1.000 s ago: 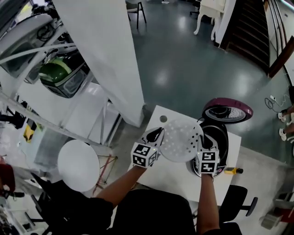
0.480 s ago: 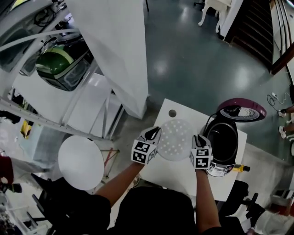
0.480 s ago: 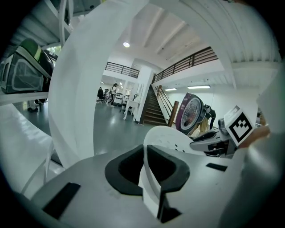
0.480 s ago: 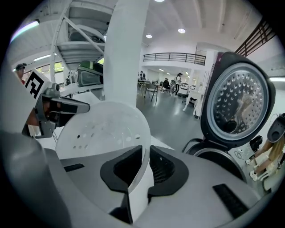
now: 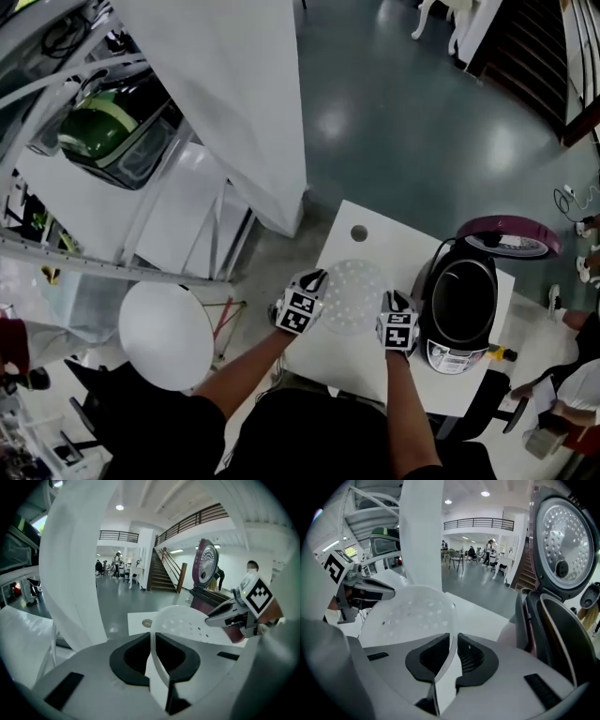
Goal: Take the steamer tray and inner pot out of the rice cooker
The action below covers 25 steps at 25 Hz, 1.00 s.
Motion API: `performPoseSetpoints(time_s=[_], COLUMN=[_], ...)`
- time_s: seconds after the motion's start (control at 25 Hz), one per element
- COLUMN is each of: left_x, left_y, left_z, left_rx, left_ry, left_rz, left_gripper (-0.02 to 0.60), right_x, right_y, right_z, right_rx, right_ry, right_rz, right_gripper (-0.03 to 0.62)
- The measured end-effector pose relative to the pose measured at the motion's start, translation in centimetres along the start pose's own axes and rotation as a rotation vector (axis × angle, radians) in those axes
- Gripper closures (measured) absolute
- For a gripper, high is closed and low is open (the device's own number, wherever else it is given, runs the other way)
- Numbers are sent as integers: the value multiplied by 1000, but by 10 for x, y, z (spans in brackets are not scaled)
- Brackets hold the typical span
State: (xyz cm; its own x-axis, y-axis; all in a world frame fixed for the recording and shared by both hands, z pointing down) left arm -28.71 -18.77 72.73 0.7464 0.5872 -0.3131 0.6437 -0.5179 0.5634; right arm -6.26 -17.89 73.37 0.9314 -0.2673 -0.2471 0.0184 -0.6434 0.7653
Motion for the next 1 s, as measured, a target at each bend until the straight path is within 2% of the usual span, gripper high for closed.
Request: performPoseSetpoints(time_s=[0.36, 0.56, 1.0], left_x=[-31, -44, -44], left_y=[40, 52, 74], left_z=[-38, -47, -63], left_rx=[-94, -97, -142], left_ry=[-23, -42, -36], left_rz=[5, 2, -25], left_gripper=[552, 552, 540], right_x=[-15, -19, -14], right_y=[53, 71, 85], right_z=[-18, -20, -36], right_rx=[-90, -106, -120], right_ry=[-26, -33, -11], right_rz=[18, 23, 10], right_gripper=[551, 551, 551])
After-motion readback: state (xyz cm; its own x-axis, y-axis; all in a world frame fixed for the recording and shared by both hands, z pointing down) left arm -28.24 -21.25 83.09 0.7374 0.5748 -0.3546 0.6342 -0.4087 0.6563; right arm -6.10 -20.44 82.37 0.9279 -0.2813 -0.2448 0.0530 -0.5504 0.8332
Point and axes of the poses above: the fingertips, and each gripper's own axes: y forward along the fingers, x to its right, z out of its top, the point moved 5 cm from there along -y, backward along the fingers, and after that the axes turned 14 degrees about -z, right-handed, at the moved point
